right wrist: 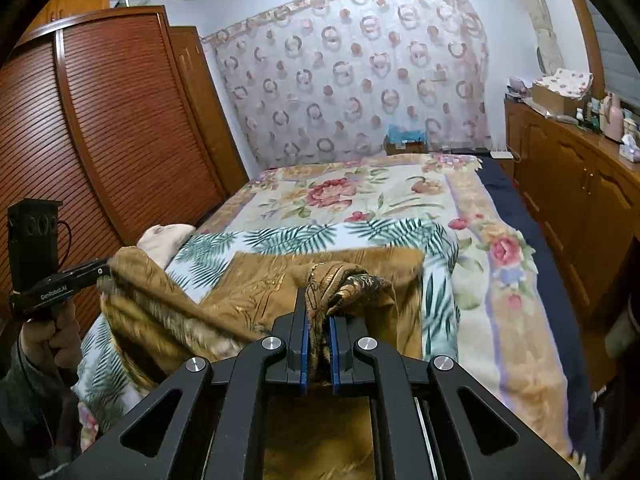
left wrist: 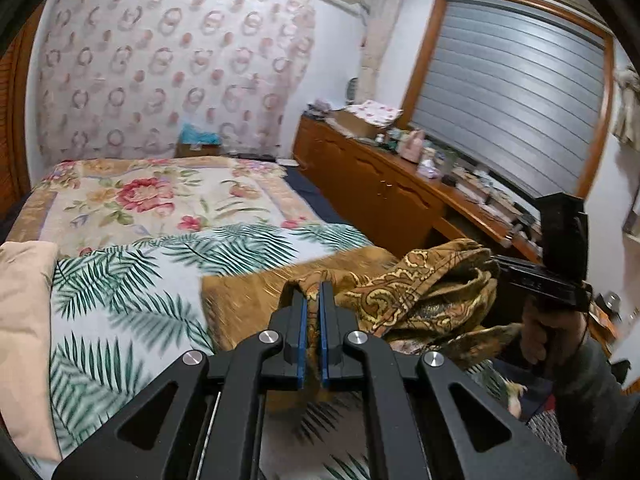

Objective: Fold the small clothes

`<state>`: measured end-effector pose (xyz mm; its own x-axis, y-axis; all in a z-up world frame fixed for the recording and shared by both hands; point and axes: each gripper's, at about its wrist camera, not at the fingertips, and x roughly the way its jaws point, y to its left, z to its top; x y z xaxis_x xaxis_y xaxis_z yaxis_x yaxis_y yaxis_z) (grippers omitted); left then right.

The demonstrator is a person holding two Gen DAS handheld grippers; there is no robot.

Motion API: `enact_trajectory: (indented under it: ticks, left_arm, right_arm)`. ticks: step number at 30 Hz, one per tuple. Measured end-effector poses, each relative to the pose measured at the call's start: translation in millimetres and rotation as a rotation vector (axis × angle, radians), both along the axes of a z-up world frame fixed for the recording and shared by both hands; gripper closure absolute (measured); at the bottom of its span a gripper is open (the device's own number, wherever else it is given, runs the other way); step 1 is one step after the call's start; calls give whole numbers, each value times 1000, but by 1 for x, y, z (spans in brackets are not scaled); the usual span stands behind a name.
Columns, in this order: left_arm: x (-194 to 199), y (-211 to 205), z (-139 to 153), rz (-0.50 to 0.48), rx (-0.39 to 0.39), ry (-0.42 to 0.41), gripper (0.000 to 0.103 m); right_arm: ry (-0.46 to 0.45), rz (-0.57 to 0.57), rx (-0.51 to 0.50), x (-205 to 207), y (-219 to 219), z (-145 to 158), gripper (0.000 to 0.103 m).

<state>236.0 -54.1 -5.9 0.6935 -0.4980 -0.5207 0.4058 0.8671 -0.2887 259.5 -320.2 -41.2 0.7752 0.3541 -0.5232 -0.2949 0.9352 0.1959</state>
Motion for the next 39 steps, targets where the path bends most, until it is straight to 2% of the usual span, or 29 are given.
enact_trajectory:
  ticks: [3, 6, 9, 10, 13, 16, 19, 20, 22, 24, 28, 32, 39]
  left_arm:
    - [40, 6, -14, 31, -1, 47, 97]
    - [75, 11, -36, 65, 14, 113, 97]
    - [98, 9, -58, 84, 48, 183, 97]
    - [102, 9, -64, 81, 57, 193, 97]
    - [103, 5, -65, 70, 77, 189, 97]
    - [97, 5, -60, 51, 73, 160, 88]
    - [90, 6, -52, 30, 72, 130, 72]
    - [85, 8, -48, 39, 83, 103, 60]
    - [79, 11, -40, 40, 91, 67, 48]
    - [75, 16, -35, 41, 85, 45, 23]
    - [73, 21, -35, 28, 101, 40, 23]
    - [83, 16, -52, 33, 164, 81, 23]
    - [106, 11, -75, 59, 212, 139, 23]
  right_arm:
    - [21, -11, -34, 35, 8, -1, 94]
    - [35, -43, -49, 52, 12, 9, 79]
    - [2, -72, -70, 47, 14, 25, 58]
    - [-12, -78, -76, 41, 13, 27, 55]
    - [-44, -57, -113, 18, 21, 30, 55]
    - [-68, -38, -140, -6, 29, 27, 55]
    - [-74, -11, -133, -14, 34, 19, 50]
    - [-71, 4, -135, -14, 39, 15, 49]
    - [-48, 4, -152, -3, 41, 4, 48]
    - [-14, 6, -161, 9, 44, -6, 48]
    - [39, -26, -226, 44, 49, -27, 48]
    - [108, -52, -217, 82, 50, -39, 48]
    - [170, -20, -182, 106, 48, -33, 48]
